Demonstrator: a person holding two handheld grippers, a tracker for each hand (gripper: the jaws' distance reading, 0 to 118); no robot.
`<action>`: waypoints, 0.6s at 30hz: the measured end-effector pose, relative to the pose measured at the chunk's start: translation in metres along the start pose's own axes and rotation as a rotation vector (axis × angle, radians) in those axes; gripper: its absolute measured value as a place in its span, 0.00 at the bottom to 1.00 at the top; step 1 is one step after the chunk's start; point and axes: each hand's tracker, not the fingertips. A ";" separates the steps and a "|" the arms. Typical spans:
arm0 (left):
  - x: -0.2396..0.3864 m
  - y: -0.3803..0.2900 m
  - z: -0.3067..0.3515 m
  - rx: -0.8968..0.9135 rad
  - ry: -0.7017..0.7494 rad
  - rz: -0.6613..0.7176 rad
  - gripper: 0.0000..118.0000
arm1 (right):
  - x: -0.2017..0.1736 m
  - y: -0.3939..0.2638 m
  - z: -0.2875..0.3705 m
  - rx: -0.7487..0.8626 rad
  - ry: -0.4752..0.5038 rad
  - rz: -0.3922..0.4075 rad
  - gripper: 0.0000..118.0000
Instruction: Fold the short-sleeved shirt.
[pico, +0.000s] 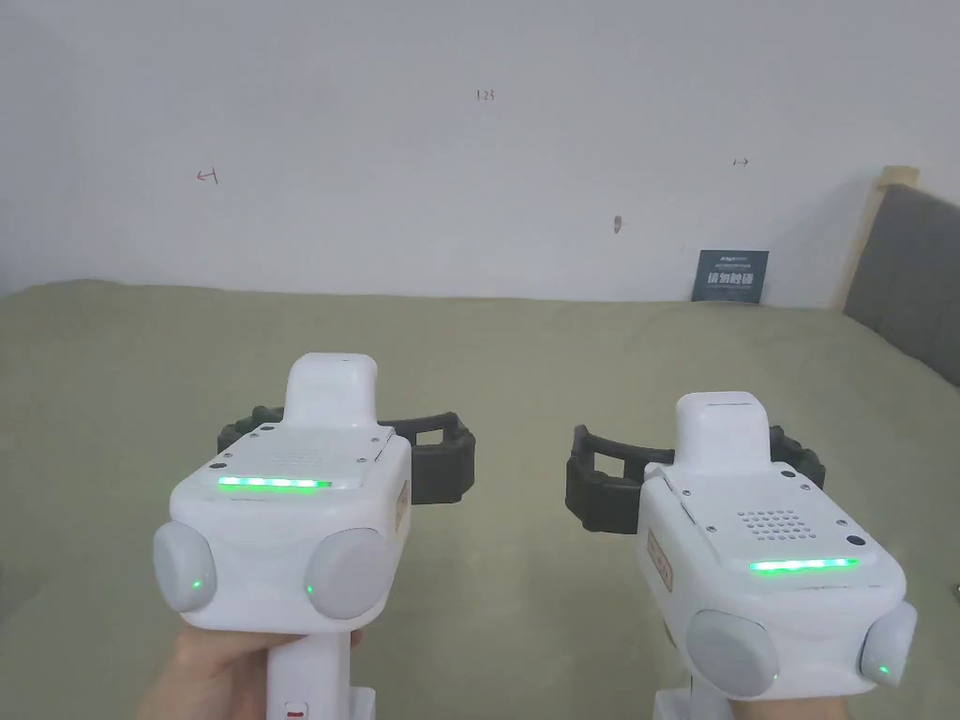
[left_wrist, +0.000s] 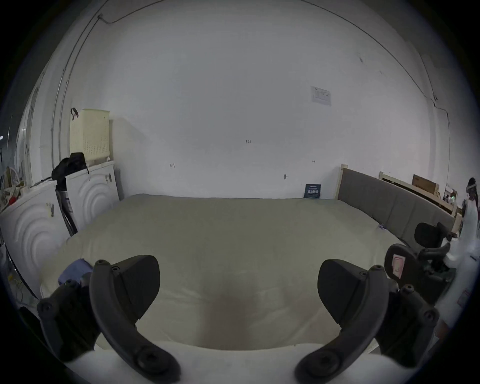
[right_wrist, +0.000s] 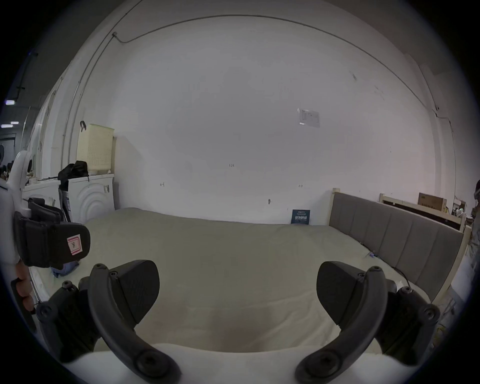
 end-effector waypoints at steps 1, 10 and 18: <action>-0.002 0.001 0.001 -0.012 -0.017 0.017 1.00 | 0.001 0.002 0.001 -0.002 0.014 -0.016 1.00; -0.005 -0.008 0.012 0.072 0.004 -0.001 1.00 | 0.008 0.011 -0.001 -0.024 -0.030 -0.084 1.00; 0.002 -0.010 0.017 0.153 0.068 -0.044 1.00 | 0.009 0.004 0.002 0.058 -0.041 -0.027 1.00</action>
